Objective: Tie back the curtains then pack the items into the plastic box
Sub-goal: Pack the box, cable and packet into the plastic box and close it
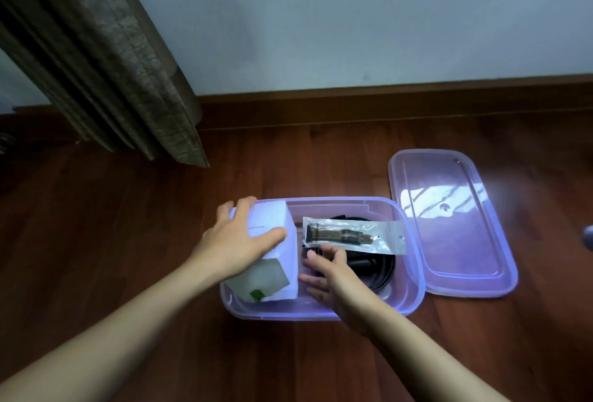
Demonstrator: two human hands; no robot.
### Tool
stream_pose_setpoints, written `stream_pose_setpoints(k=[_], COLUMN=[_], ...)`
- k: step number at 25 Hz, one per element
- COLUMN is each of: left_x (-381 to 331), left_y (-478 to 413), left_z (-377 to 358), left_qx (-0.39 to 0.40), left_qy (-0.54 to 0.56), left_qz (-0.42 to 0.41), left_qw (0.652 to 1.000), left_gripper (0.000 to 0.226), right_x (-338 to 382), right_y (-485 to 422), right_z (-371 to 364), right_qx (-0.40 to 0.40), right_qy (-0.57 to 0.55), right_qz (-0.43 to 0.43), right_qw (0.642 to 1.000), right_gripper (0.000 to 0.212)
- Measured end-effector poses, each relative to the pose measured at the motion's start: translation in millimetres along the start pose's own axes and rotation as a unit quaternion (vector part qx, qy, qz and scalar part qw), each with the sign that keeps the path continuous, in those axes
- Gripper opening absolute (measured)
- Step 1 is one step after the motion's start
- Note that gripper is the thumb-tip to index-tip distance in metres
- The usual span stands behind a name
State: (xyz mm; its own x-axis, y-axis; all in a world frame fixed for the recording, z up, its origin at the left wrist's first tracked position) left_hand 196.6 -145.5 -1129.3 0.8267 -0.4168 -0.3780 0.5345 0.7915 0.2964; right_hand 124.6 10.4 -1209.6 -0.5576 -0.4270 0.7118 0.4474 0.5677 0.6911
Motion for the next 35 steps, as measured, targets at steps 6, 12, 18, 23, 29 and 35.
stream_pose_setpoints(k=[6,12,18,23,29,35], left_x=[-14,-9,18,37,53,17], left_y=[11,21,18,17,-2,2], left_z=[-4,-38,-27,-30,-37,-40], left_qx=[0.038,0.118,0.005,-0.016,-0.038,-0.092], left_qy=[0.397,0.587,0.440,0.154,0.087,0.078], left_qz=[0.069,0.168,0.113,0.071,0.066,-0.111], left_qw=[0.915,0.783,0.891,0.985,0.993,0.986], left_gripper=[0.086,0.036,0.064,0.048,0.037,0.071], right_x=[39,69,41,39,17,60], right_y=[13,33,18,12,-11,4], right_z=[-5,0,3,-13,-19,44], right_qx=[0.045,-0.022,-0.097,-0.058,0.010,-0.280], right_qy=[-0.212,0.043,0.077,0.179,0.261,0.349], right_qz=[0.025,0.226,0.218,0.238,0.188,0.334], right_qw=[0.976,0.973,0.968,0.953,0.947,0.830], right_gripper=[0.033,0.044,0.097,0.059,0.064,0.050])
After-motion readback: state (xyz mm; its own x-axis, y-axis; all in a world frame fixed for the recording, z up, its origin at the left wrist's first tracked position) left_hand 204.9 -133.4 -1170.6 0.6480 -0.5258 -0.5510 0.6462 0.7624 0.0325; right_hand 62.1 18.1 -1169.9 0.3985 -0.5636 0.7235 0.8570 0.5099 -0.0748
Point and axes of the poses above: each hand's wrist, its own y-axis away from the middle knuckle, its own z-axis out of the back of the hand, x = y × z, the point moved 10 cm from there along -y, towards the middle knuckle, and after that the axes turned 9 degrees about -x, right-handed, at the moved point
